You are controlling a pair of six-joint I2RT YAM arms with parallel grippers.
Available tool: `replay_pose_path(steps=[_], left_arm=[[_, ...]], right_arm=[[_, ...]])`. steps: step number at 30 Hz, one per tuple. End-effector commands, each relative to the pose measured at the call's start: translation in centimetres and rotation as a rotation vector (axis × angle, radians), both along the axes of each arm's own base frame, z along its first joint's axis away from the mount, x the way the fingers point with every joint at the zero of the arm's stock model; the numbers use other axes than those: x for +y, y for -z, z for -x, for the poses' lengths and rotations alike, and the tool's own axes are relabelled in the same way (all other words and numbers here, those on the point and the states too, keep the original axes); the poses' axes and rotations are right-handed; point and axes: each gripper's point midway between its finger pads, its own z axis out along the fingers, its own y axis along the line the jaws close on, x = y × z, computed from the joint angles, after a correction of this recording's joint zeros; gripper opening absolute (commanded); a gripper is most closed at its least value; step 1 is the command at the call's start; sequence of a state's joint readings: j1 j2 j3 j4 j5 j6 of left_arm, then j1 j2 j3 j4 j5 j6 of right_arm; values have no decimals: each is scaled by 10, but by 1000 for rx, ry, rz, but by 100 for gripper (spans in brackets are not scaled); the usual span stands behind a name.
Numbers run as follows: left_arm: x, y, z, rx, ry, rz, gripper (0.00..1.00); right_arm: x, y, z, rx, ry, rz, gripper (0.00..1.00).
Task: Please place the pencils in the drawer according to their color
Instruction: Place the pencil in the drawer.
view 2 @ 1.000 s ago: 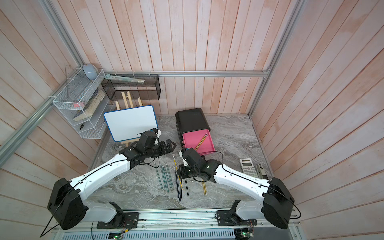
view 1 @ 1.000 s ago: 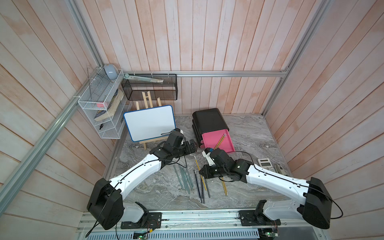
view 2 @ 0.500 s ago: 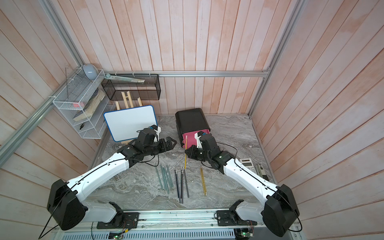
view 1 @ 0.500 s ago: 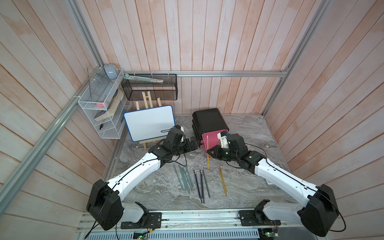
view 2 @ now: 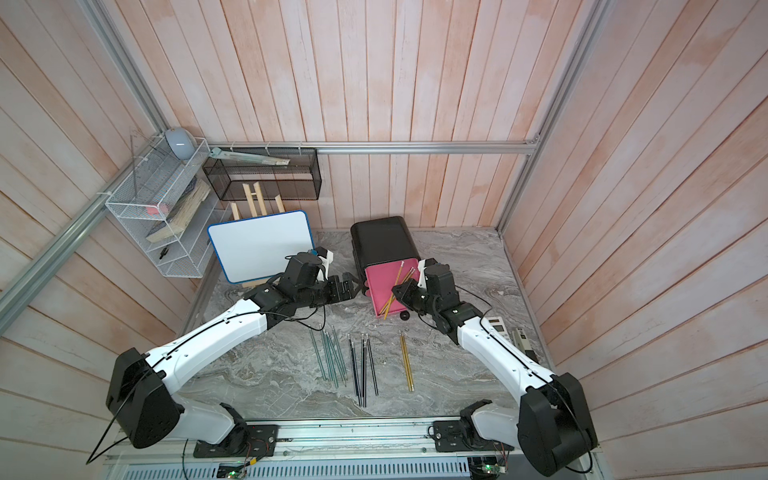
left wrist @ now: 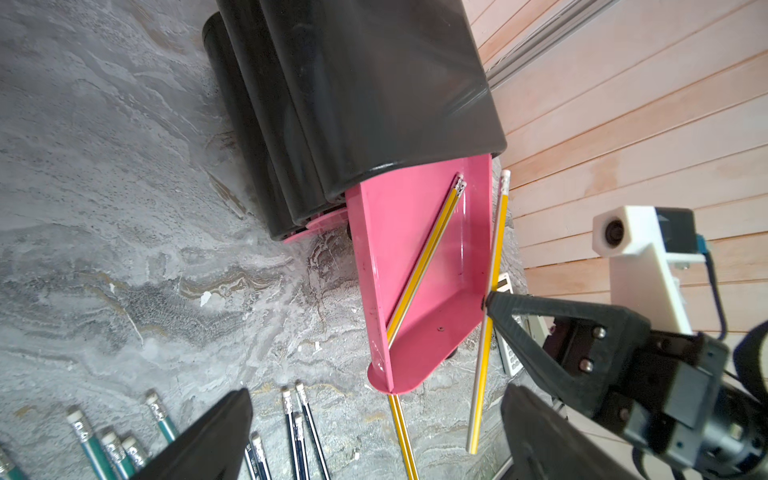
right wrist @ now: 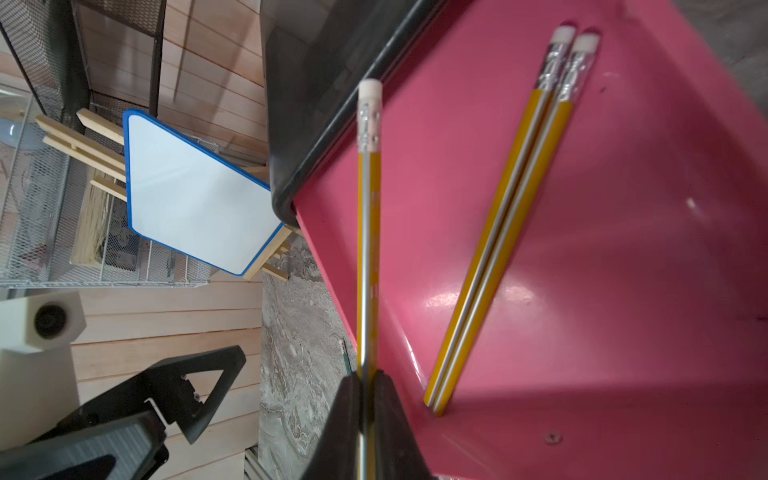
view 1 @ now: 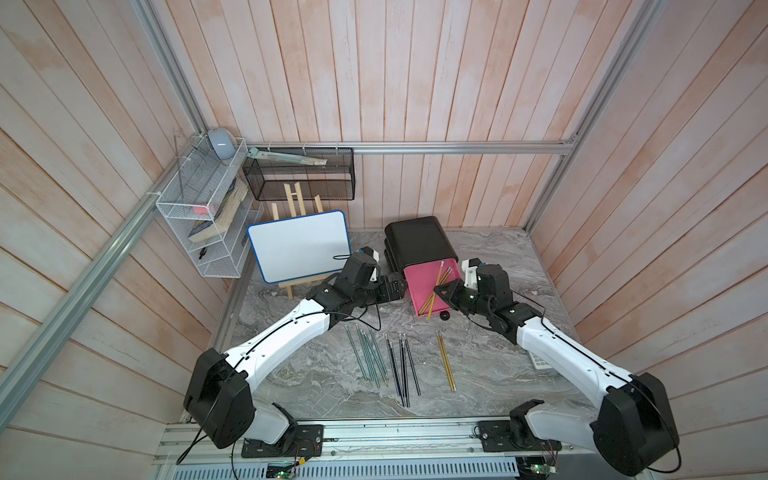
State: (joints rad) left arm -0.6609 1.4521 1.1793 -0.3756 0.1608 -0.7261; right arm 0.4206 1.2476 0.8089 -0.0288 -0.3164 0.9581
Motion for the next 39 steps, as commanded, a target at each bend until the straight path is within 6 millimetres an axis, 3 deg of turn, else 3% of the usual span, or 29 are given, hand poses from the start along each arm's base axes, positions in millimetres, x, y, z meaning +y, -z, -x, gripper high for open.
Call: replay_pose_path(steps=[1,17,20,27,33,39], left_arm=[[-9,-8,-1,-16,30,10,100],[-18,-6,4,-12,45,14,100],[-18,-5,4,-11,45,12,99],[-17,-5,4,-12,44,13,100],[-16,-4,6,-15,46,6,100],[-11,3,11,-12,38,-12,100]], right_arm=[[0,6,-8,12,19,-40,0],[2,24,-39,46,66,-56,1],[1,23,-43,44,67,-50,14],[1,10,-45,17,53,-41,36],[0,-13,-36,-20,38,-52,36],[-10,-27,-14,-43,16,-2,40]])
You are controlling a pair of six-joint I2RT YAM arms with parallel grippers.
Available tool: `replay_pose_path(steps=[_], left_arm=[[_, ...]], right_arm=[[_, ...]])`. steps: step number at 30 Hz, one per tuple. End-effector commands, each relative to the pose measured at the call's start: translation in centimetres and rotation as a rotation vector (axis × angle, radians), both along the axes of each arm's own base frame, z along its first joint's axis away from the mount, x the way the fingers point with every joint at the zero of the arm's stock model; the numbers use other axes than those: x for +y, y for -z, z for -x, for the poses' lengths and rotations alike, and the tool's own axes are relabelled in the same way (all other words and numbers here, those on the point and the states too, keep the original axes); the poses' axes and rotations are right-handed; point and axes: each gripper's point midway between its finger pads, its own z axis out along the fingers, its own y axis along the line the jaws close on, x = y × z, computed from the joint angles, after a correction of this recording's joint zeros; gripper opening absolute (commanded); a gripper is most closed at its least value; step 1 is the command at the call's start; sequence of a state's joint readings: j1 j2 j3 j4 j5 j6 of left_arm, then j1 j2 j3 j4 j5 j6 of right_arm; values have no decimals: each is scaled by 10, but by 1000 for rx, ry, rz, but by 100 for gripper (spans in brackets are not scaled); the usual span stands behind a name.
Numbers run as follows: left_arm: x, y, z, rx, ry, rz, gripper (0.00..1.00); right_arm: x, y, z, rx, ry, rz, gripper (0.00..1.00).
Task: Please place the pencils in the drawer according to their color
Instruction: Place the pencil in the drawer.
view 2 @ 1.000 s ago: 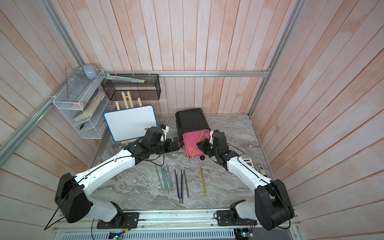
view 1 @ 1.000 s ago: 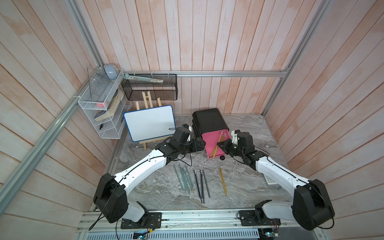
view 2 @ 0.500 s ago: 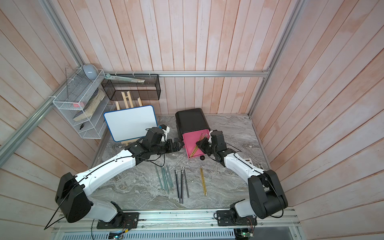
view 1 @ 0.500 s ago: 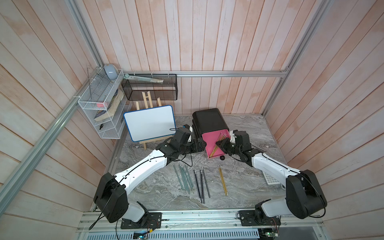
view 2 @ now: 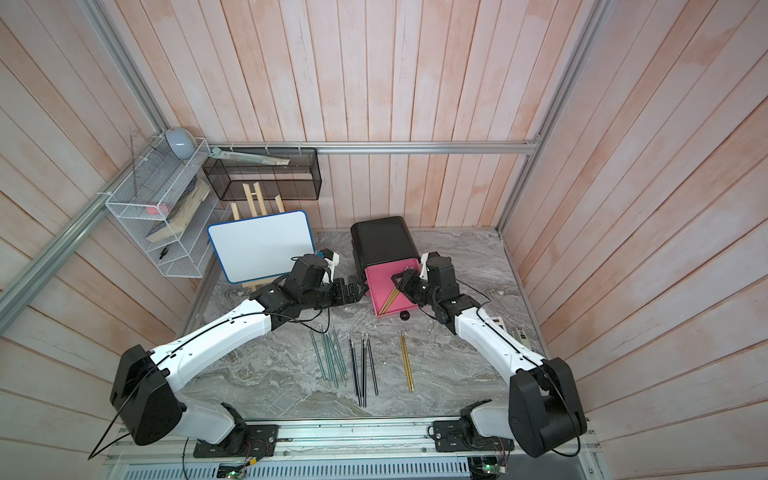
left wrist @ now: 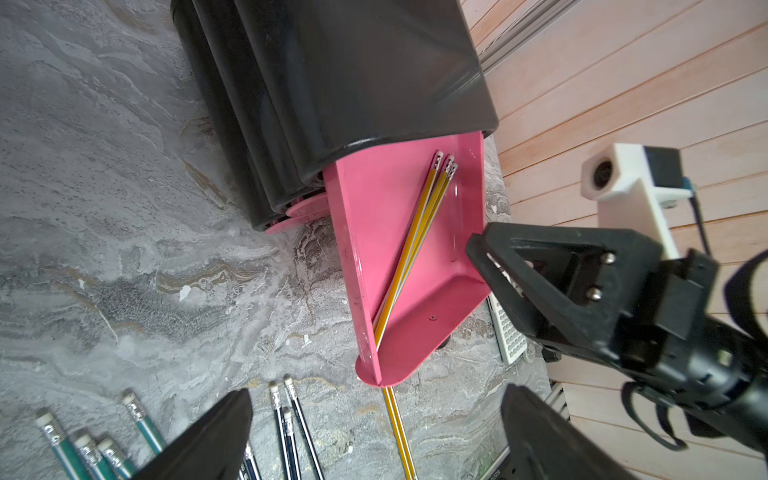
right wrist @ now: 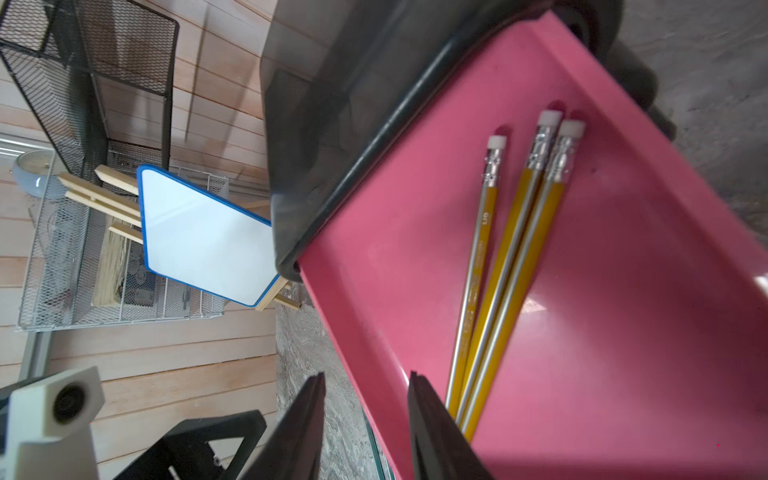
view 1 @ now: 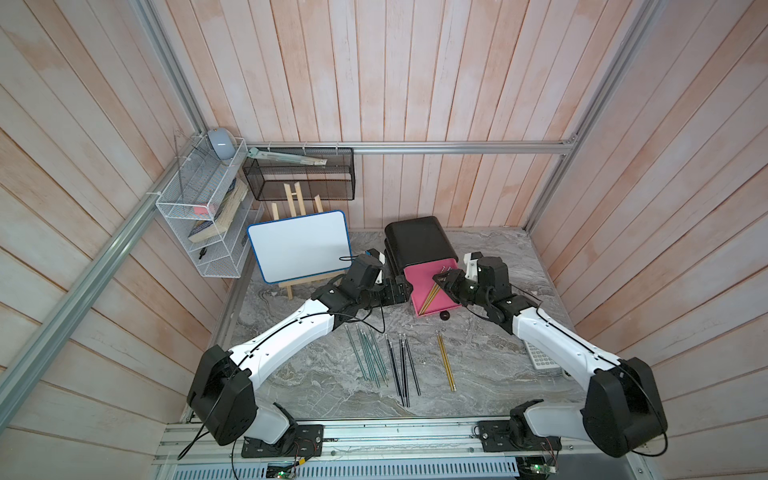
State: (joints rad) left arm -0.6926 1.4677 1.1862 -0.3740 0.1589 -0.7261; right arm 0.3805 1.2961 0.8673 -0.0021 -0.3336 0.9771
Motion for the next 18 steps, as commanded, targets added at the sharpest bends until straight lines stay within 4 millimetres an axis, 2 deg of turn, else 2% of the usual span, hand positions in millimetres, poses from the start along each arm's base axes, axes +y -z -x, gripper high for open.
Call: replay_pose_path(steps=[1,5,9,18], left_arm=[[2,1,6,-16,10,-9,100],[6,10,13,-8,11,-29,100],[9,19,21,0,14,-43,100],[9,37,36,30,21,-52,100]], right_arm=[[-8,-12,12,-22,-21,46,40],[-17,-3,34,0,-39,98,41],[-24,19,60,45,-69,167,42],[-36,102,128,212,-157,332,43]])
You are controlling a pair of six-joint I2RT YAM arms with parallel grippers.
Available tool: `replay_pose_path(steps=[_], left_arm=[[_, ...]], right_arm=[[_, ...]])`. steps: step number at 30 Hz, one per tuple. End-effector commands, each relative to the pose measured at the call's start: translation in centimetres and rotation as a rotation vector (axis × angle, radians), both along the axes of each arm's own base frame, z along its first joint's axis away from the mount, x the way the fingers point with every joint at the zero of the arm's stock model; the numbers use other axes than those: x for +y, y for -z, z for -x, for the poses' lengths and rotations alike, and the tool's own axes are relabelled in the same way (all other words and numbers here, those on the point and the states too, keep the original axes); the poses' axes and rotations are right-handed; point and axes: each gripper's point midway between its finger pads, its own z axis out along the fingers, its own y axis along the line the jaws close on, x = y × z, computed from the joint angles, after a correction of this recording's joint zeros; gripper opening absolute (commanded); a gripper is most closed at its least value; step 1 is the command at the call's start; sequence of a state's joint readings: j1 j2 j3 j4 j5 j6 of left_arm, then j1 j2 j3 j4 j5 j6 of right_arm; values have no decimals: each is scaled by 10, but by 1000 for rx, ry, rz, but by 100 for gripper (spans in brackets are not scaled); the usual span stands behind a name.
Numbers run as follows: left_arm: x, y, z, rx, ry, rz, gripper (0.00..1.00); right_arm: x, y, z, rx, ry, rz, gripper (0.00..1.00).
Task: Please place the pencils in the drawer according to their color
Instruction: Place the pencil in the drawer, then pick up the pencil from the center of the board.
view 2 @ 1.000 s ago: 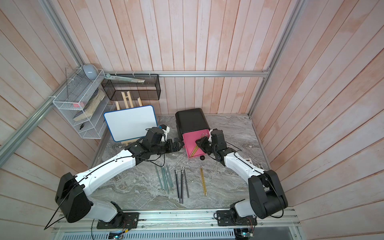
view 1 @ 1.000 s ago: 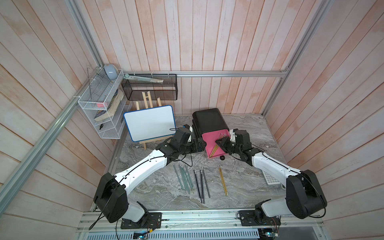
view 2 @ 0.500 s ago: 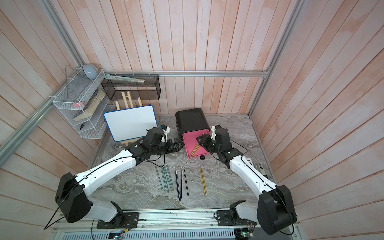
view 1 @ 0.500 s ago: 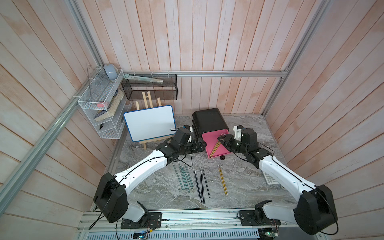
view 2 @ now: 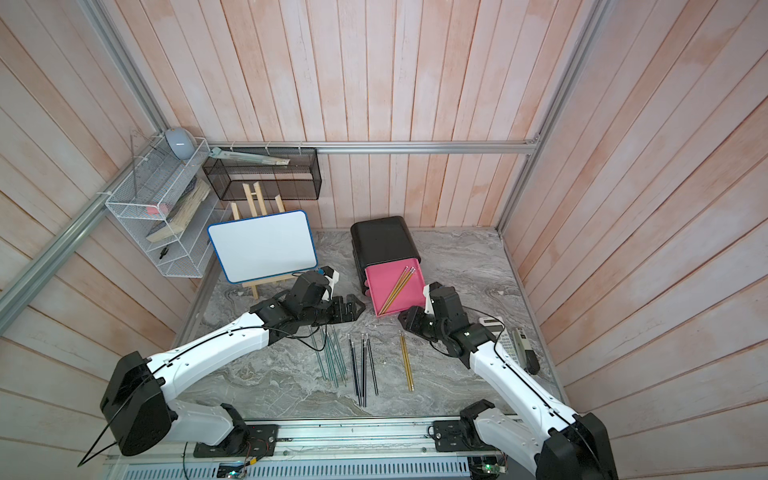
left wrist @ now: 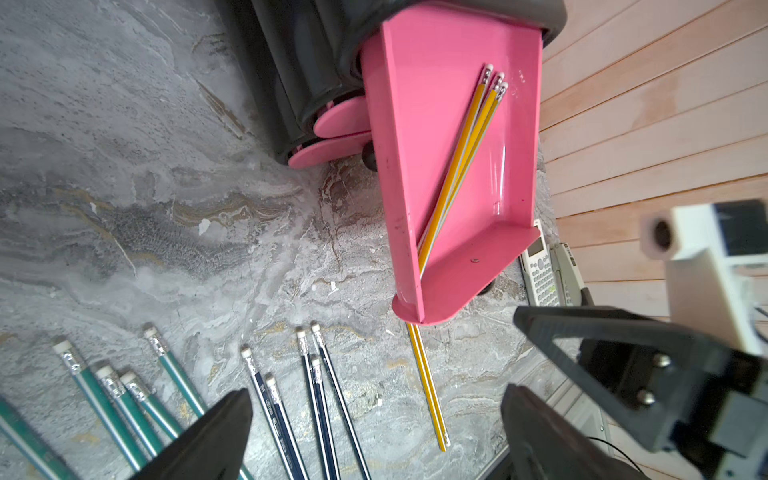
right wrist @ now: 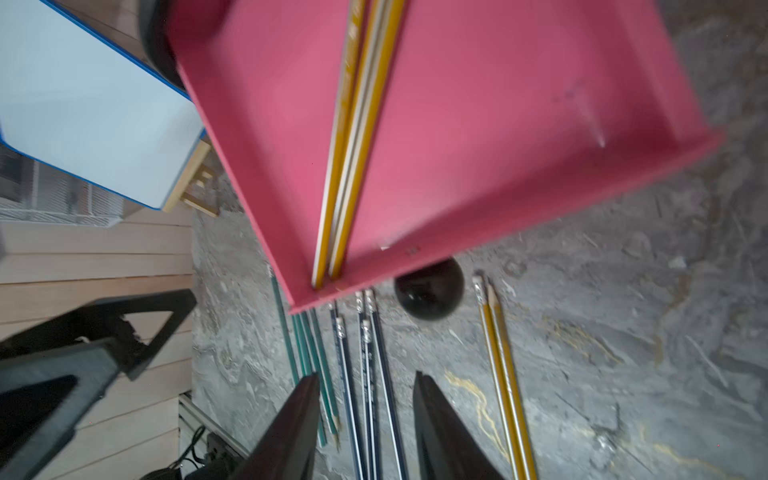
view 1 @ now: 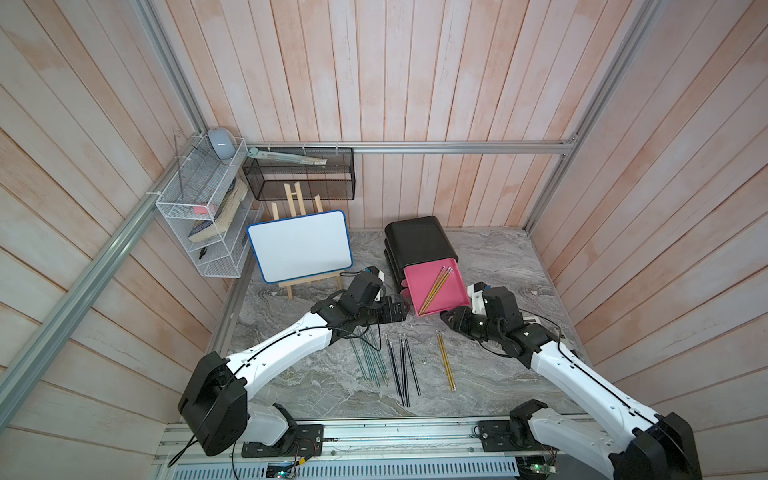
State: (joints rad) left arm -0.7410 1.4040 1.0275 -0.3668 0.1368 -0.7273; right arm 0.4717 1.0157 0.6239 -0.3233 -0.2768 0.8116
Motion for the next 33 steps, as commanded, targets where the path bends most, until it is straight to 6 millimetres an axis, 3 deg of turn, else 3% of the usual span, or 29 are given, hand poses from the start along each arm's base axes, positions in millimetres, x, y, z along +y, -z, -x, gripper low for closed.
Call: replay_pose_path(steps=[1,6,10,17,33], left_arm=[[0,-6,0,-26,-11,20,100],[-2,-5,0,-25,-20,34,100],[-4,-6,-1,-25,-20,39,100],[-3,-5,0,-22,-22,37,100],[-2,-3,0,-24,-23,35,100]], right_arm=[[-13,35,26,75,-23,110,43],[-12,67,47,130,-64,197,43],[-5,81,54,149,-106,255,43],[5,93,56,163,-143,294,43],[4,109,59,198,-164,336,43]])
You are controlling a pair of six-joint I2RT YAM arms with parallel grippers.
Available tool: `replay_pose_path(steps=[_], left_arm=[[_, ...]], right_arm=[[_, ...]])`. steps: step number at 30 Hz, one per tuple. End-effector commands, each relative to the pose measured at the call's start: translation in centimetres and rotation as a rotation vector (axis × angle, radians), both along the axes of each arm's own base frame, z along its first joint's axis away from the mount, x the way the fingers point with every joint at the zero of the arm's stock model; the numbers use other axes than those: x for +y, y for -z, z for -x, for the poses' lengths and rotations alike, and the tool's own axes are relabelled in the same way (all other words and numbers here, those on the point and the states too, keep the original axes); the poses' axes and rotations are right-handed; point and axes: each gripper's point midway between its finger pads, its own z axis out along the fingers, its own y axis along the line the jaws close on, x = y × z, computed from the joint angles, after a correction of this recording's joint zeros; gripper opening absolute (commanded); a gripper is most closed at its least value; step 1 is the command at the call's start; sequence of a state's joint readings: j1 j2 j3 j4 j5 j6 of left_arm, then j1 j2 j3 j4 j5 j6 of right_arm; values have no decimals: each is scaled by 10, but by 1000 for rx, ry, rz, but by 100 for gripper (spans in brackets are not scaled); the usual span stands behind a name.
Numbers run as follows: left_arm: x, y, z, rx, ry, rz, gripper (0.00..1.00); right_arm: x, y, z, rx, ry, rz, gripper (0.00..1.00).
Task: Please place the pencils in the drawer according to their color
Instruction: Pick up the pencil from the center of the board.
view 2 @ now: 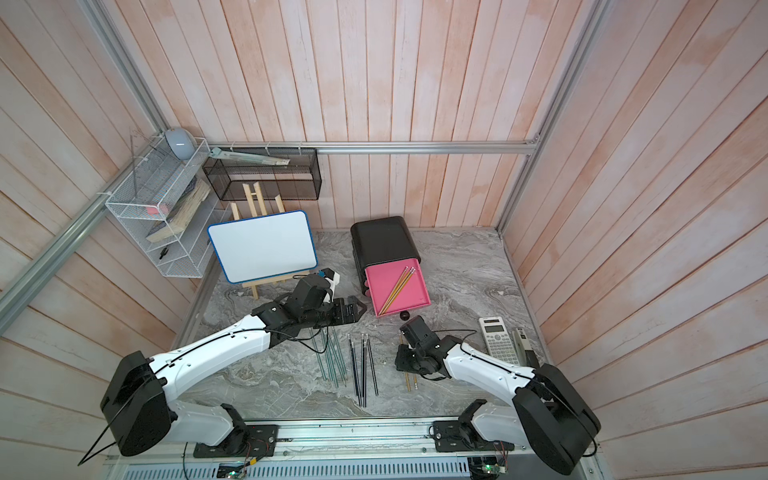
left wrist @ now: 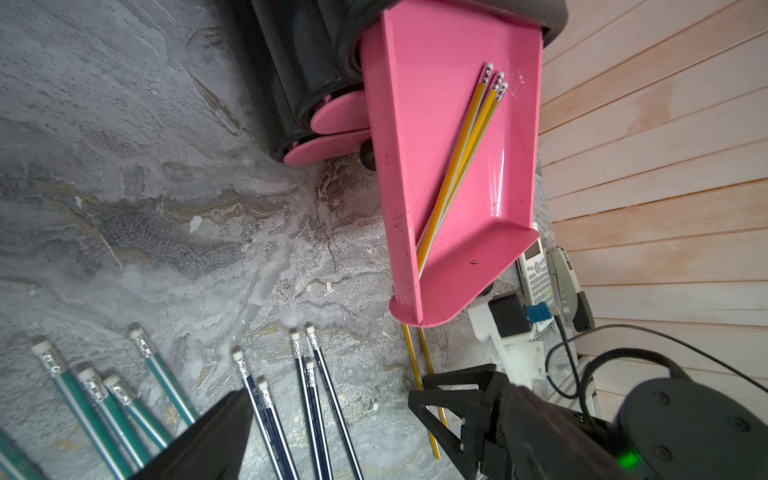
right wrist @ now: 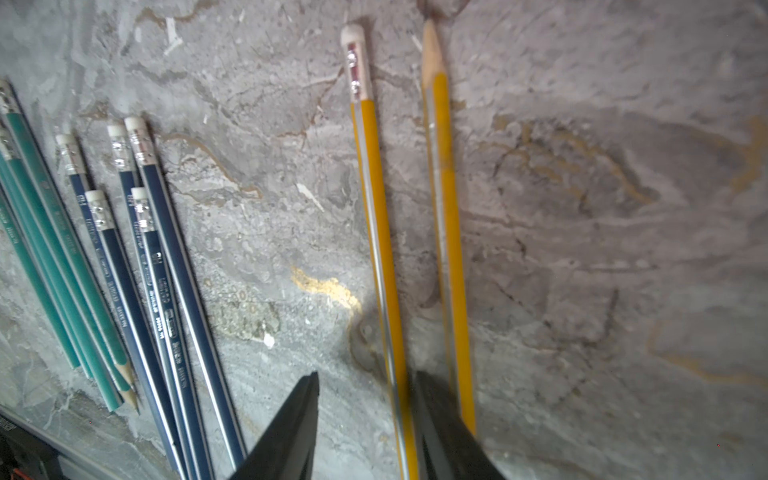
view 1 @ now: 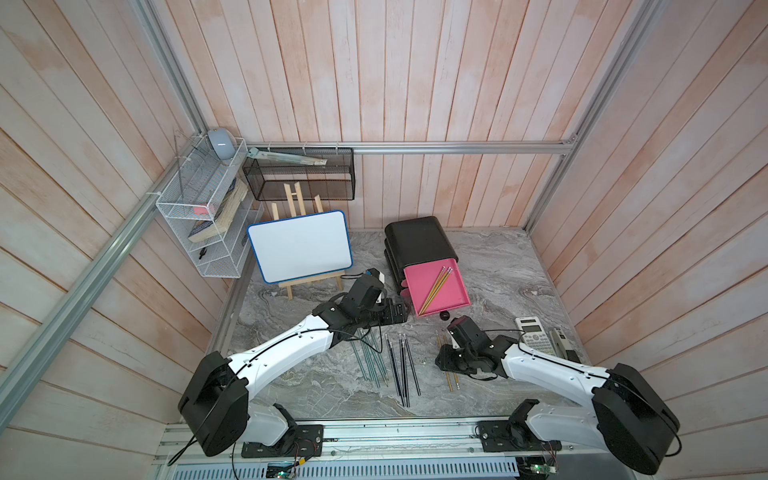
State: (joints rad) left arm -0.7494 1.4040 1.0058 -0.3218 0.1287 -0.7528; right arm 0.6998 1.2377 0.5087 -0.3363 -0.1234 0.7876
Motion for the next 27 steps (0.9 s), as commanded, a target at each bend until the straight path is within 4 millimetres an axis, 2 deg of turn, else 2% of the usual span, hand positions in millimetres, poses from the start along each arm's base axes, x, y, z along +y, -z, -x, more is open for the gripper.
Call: replay_pose_path(steps=[1,12,27], left_arm=[[1,-5,1,-19,-6,13,100],[1,-6,0,-21,-11,16,100],[2,-7,0,-27,-11,17,100]], right_arm=[[-2,2,-2,-11,-14,29,43],[-10,11,2,6,-66,185,42],[-6,27,12,16,-142,317,36]])
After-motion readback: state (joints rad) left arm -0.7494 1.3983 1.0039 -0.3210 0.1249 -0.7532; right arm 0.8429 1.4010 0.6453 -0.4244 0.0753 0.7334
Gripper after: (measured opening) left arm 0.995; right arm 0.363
